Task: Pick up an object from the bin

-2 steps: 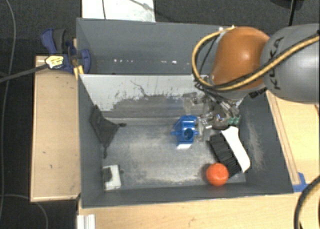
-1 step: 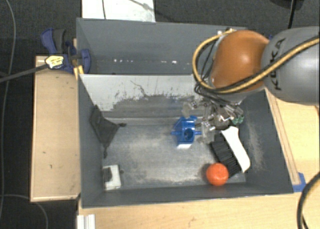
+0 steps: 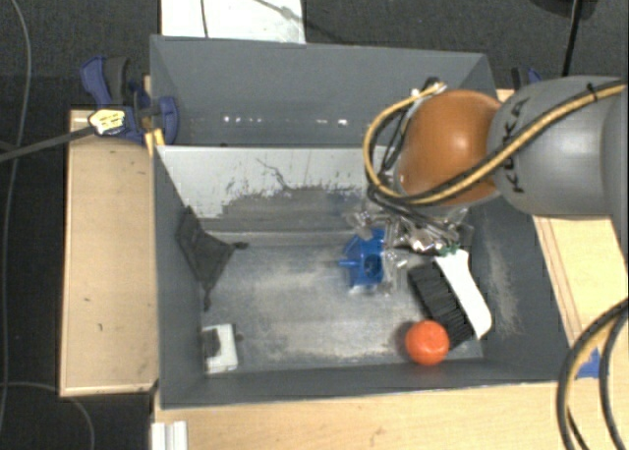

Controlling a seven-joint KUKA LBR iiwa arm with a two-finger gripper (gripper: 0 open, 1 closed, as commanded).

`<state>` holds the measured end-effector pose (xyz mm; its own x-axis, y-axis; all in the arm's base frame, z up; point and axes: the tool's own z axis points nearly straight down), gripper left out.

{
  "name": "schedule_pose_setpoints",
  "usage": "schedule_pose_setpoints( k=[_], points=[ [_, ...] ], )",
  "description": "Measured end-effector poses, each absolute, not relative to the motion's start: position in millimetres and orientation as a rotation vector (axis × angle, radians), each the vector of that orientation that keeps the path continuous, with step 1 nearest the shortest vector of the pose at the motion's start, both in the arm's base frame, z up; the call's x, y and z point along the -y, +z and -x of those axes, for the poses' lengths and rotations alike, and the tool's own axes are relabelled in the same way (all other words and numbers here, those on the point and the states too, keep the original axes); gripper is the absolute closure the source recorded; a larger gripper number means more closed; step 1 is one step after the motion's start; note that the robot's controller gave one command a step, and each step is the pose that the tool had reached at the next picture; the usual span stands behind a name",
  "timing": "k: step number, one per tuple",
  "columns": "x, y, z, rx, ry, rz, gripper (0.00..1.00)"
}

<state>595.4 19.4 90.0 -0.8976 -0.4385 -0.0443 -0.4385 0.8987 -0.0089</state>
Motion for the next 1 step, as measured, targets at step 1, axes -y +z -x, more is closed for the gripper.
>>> schedule_pose_setpoints(
  k=[1],
  points=[
    [-19.6,92.9,-596.1,-3.021,0.000,0.698,1.00]
  ],
)
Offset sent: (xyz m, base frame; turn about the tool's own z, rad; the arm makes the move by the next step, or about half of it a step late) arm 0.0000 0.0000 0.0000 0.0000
